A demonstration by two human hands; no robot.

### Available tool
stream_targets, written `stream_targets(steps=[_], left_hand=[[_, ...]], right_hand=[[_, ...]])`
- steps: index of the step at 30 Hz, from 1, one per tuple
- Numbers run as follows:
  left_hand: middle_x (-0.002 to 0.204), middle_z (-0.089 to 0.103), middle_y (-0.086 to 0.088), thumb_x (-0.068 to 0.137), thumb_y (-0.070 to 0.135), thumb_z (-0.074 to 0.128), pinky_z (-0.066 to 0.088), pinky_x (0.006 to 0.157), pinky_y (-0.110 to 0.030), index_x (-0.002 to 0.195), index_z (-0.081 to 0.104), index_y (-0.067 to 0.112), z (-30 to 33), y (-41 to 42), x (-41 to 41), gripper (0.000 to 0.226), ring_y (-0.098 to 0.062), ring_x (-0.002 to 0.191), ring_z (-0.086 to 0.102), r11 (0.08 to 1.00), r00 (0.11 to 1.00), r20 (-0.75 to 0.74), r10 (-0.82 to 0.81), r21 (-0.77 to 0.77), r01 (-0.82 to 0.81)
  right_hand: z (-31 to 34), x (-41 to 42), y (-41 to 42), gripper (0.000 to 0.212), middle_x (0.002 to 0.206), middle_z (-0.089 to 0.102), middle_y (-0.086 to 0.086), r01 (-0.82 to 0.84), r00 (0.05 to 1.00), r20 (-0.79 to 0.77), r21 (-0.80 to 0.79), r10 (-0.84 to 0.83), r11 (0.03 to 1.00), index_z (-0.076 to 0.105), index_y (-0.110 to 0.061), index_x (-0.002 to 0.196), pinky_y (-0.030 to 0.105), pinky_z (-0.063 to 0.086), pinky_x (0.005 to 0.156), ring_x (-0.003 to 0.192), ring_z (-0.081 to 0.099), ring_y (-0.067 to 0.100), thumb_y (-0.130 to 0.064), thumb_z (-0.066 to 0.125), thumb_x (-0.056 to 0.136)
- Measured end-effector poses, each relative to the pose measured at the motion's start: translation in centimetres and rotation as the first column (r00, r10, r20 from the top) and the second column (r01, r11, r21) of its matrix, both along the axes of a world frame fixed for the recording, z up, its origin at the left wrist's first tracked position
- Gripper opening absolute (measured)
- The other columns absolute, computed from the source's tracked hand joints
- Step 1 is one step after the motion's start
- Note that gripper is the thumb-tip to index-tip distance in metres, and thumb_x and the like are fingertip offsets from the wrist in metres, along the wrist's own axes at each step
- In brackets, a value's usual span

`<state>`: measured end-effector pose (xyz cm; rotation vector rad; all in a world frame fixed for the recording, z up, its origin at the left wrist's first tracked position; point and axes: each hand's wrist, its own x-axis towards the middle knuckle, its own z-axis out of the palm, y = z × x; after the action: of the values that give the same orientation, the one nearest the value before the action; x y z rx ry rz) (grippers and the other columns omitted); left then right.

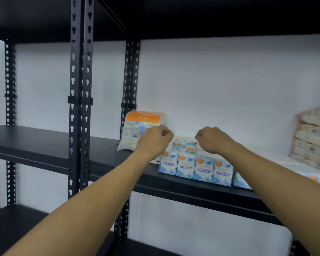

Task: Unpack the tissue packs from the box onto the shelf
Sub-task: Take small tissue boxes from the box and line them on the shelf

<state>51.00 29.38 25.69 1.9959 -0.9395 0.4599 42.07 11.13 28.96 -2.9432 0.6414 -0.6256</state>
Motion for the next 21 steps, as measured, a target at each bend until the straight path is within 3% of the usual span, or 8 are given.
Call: stream_targets(steps=[2,5,6,8,11,16,21], left_hand=[[0.118,0.064,0.004,0.094,0.046,0.051,0.054,0.086,-0.041,0.117,0.063,0.023,0.4,-1.3,-1.1,0.035,-0.017,0.084,0.068,0.998,1.000,-0.007,0.028,0.058,-0.028],[0.122,0.061,-0.001,0.088,0.058,0.053,0.050,0.092,-0.044,0.125,0.058,0.021,0.8,-3.2,-1.9,0.052,-0.024,0.106,0.061,0.981,0.994,-0.034,0.102,0.169,-0.095],[0.118,0.062,-0.001,0.087,0.060,0.052,0.049,0.093,-0.044,0.120,0.060,0.018,0.8,-3.8,-2.1,0.054,-0.024,0.108,0.059,0.970,0.992,-0.033,0.123,0.214,-0.113],[0.097,0.070,-0.004,0.085,0.065,0.051,0.050,0.089,-0.044,0.099,0.062,0.015,0.8,-4.9,-2.4,0.053,-0.027,0.101,0.060,0.942,0.986,-0.008,0.169,0.296,-0.159],[0.073,0.070,-0.001,0.077,0.075,0.050,0.050,0.085,-0.043,0.096,0.057,0.017,0.4,-6.0,-2.4,0.061,-0.024,0.093,0.061,0.908,0.971,0.057,0.234,0.346,-0.239],[0.079,0.071,0.001,0.073,0.076,0.053,0.049,0.086,-0.045,0.098,0.054,0.019,0.1,-6.3,-2.2,0.062,-0.024,0.093,0.061,0.898,0.963,0.074,0.258,0.348,-0.268],[0.120,0.057,-0.006,0.077,0.065,0.058,0.045,0.096,-0.047,0.119,0.054,0.024,0.6,-5.5,-1.8,0.059,-0.027,0.117,0.049,0.892,0.965,0.071,0.251,0.371,-0.259]], right_hand=[[-0.7,-0.6,-0.7,0.034,0.114,0.068,0.008,0.023,0.998,-0.063,0.012,-0.023,1.000,0.068,-0.008,0.112,0.041,0.055,0.087,0.095,0.065,0.027,-0.019,0.039,0.098],[-1.9,-1.4,-0.9,0.040,0.127,0.063,0.006,0.016,0.987,-0.160,0.039,-0.009,0.999,0.059,-0.012,0.129,0.038,0.050,0.095,0.090,0.063,0.022,-0.029,0.034,0.103],[-2.3,-1.6,-0.9,0.045,0.135,0.059,0.007,0.005,0.982,-0.187,0.046,0.004,0.999,0.054,-0.014,0.136,0.039,0.045,0.102,0.099,0.061,0.024,-0.033,0.030,0.104],[-3.1,-1.8,-1.3,0.050,0.146,0.050,0.008,-0.020,0.978,-0.208,0.041,0.028,0.999,0.049,-0.016,0.142,0.044,0.033,0.112,0.123,0.053,0.027,-0.034,0.021,0.105],[-3.9,-1.8,-1.8,0.050,0.142,0.054,0.009,-0.040,0.983,-0.180,-0.011,0.037,0.999,0.051,-0.016,0.139,0.048,0.032,0.113,0.124,0.052,0.029,-0.028,0.017,0.105],[-4.2,-2.1,-1.7,0.046,0.134,0.057,0.011,-0.042,0.989,-0.143,-0.001,0.042,0.999,0.055,-0.015,0.133,0.047,0.040,0.106,0.116,0.056,0.030,-0.022,0.019,0.105],[-4.4,-2.0,-1.8,0.045,0.127,0.062,0.011,-0.021,0.995,-0.098,0.043,0.026,0.999,0.060,-0.014,0.121,0.044,0.043,0.101,0.110,0.058,0.029,-0.024,0.020,0.102]])
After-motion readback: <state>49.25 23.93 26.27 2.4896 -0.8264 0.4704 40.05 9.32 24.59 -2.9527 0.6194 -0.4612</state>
